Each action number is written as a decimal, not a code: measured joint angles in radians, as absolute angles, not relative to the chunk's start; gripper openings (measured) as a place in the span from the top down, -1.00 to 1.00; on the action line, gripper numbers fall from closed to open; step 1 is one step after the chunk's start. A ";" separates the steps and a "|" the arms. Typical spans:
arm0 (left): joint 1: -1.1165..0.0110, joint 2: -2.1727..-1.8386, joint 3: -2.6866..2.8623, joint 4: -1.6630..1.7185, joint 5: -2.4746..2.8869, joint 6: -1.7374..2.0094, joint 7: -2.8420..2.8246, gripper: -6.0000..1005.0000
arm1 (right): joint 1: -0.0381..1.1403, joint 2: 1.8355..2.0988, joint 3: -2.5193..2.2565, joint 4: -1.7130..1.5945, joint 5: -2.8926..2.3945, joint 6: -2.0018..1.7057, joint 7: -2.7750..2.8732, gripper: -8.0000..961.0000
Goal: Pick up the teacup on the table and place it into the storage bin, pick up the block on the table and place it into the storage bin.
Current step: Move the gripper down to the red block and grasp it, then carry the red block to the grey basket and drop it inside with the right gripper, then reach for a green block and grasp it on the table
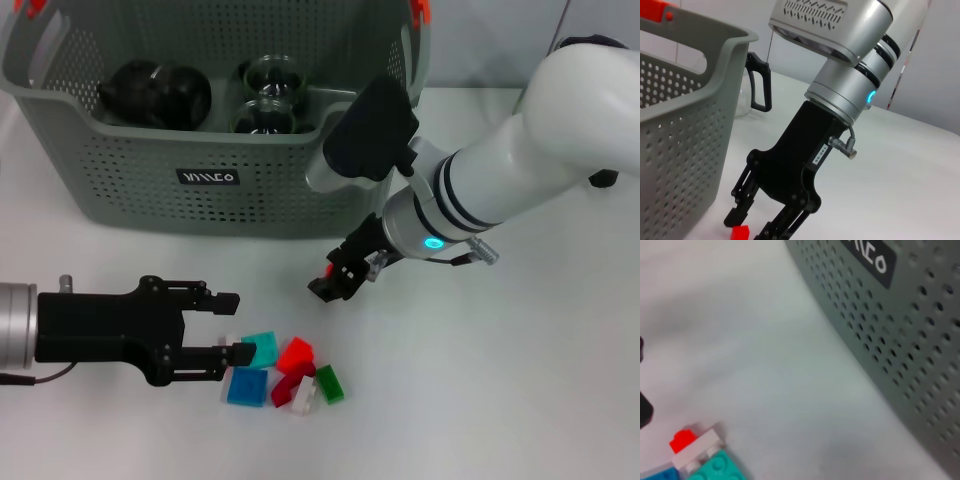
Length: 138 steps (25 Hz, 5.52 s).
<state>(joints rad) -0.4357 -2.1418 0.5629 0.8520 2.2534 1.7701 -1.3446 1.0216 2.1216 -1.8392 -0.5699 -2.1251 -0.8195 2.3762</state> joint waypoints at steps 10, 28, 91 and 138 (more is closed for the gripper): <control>-0.435 -2.141 0.563 0.849 2.253 1.770 -1.334 -0.32 | 1.020 2.121 -1.865 -0.557 -2.108 -0.791 2.380 0.02; -0.442 -2.138 0.557 0.828 2.253 1.764 -1.334 -0.32 | 1.007 2.116 -1.868 -0.566 -2.108 -0.796 2.374 0.58; -0.426 -2.126 0.426 0.837 2.253 1.793 -1.333 -0.32 | 1.137 2.089 -1.098 -0.947 -2.452 -1.089 2.266 0.31; -0.428 -2.125 0.409 0.827 2.244 1.773 -1.328 -0.32 | 0.880 2.111 -1.830 -1.078 -2.380 -1.337 2.218 -0.97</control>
